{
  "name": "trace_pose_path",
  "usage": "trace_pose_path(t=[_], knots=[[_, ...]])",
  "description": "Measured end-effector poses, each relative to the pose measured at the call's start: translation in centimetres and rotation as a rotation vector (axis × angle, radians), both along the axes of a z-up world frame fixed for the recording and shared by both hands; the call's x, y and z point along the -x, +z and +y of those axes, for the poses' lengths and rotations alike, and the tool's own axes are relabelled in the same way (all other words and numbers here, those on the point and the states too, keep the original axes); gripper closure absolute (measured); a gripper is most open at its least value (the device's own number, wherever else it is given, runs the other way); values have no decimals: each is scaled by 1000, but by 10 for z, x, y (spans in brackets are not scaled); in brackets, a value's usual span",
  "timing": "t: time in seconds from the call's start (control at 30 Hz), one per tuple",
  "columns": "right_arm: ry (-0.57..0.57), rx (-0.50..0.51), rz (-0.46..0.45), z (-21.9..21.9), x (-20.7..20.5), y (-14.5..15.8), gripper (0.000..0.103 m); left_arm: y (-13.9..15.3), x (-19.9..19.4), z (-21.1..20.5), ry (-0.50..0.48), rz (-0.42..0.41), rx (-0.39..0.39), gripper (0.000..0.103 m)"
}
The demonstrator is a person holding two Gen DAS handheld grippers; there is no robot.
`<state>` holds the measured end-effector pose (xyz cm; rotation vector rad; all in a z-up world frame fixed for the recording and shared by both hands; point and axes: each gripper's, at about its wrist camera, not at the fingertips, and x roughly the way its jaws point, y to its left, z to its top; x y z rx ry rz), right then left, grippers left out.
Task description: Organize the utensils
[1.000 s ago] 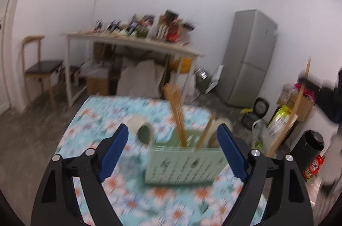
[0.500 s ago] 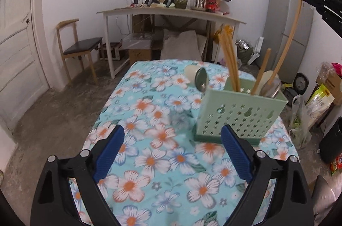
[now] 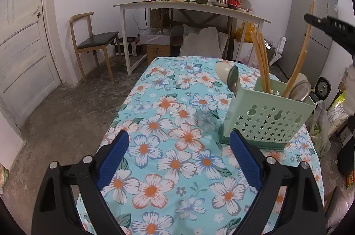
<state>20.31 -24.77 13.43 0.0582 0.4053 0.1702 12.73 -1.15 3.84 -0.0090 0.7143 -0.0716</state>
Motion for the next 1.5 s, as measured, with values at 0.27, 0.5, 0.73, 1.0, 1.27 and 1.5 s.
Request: trace_pose_path(t=[0.27,0.5,0.73,1.0,1.27,1.5], knots=[[33,106,21,17,21,-16,74,3,1,2,10,-7,-9,13],[26,36,-13,5,55,2,51,2,5,0,-3,-9,-13,11],[1,-34,-28,-3,108,1,11,3,18,-7,-32,-28,-8,6],[-112,-95,165,7,143,-53,8,6,29,-20,-77,-40,-32,6],[-273,-52,286,14,153,-73,8,2,42,-17,-33,-52,-55,6],[-356,13,284,11,167,-80,8,2,45,-8,82,-49,-108,6]])
